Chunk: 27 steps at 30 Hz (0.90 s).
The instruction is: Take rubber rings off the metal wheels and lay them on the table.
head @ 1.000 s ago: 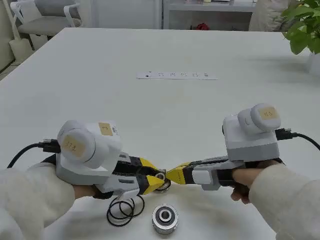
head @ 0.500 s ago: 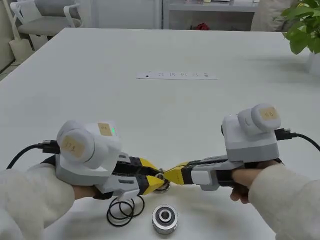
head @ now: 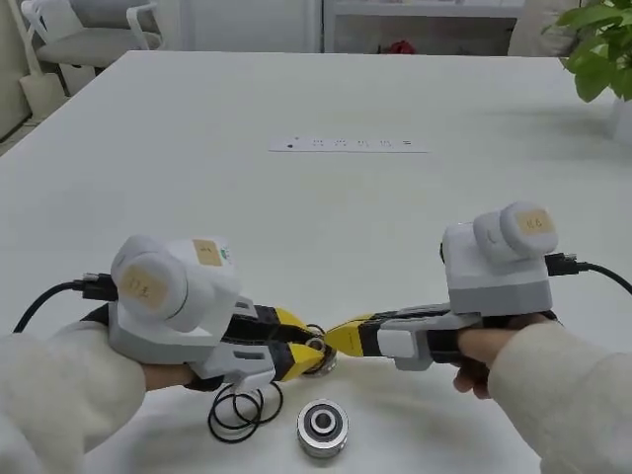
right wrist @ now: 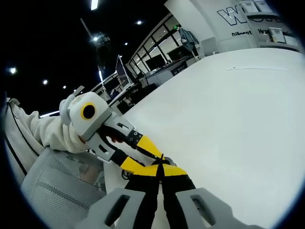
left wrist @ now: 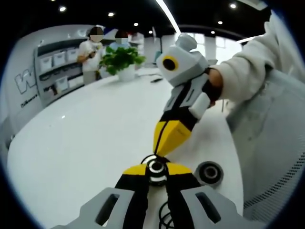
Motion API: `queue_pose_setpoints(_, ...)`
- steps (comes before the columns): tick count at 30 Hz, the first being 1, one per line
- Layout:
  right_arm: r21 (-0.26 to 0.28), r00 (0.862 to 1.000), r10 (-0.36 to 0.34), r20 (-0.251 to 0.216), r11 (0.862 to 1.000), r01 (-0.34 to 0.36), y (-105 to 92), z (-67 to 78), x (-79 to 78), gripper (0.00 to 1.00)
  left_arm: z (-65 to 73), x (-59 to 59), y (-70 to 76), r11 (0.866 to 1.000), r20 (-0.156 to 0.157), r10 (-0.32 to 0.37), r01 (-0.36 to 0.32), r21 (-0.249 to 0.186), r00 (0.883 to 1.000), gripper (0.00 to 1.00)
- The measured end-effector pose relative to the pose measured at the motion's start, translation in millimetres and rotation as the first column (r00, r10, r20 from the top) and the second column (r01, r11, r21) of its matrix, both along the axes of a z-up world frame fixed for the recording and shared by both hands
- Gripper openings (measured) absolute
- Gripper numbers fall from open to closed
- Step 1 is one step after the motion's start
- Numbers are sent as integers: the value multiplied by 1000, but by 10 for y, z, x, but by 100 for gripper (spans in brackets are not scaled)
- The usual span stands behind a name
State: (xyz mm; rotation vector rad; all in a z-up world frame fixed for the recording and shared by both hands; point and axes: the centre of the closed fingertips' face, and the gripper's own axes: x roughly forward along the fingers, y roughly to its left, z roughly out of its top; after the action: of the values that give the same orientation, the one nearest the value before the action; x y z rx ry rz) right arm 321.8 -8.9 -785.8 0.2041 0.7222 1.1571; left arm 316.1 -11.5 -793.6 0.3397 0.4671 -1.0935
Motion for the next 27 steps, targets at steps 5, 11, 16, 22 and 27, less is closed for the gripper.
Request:
queue_pose_setpoints(5,5,1000,-6,-4,1000,6,-2,2,9,0,22,6,8,1000,18,-12,11,20,1000,18)
queue_pose_setpoints(11,-8,1000,-7,2,1000,7,-19,-11,11,0,62,-33,8,999,33,-34,32,44,999,22)
queue_pose_setpoints(16,-6,1000,-14,6,1000,14,-29,7,27,0,147,-21,46,998,56,-33,31,46,998,24)
queue_pose_setpoints(22,3,1000,-23,9,1000,23,-39,50,37,0,268,20,151,999,74,-9,6,40,997,33)
queue_pose_setpoints(27,57,999,-46,9,997,45,-14,216,73,0,447,45,214,1000,87,23,-22,-14,996,48)
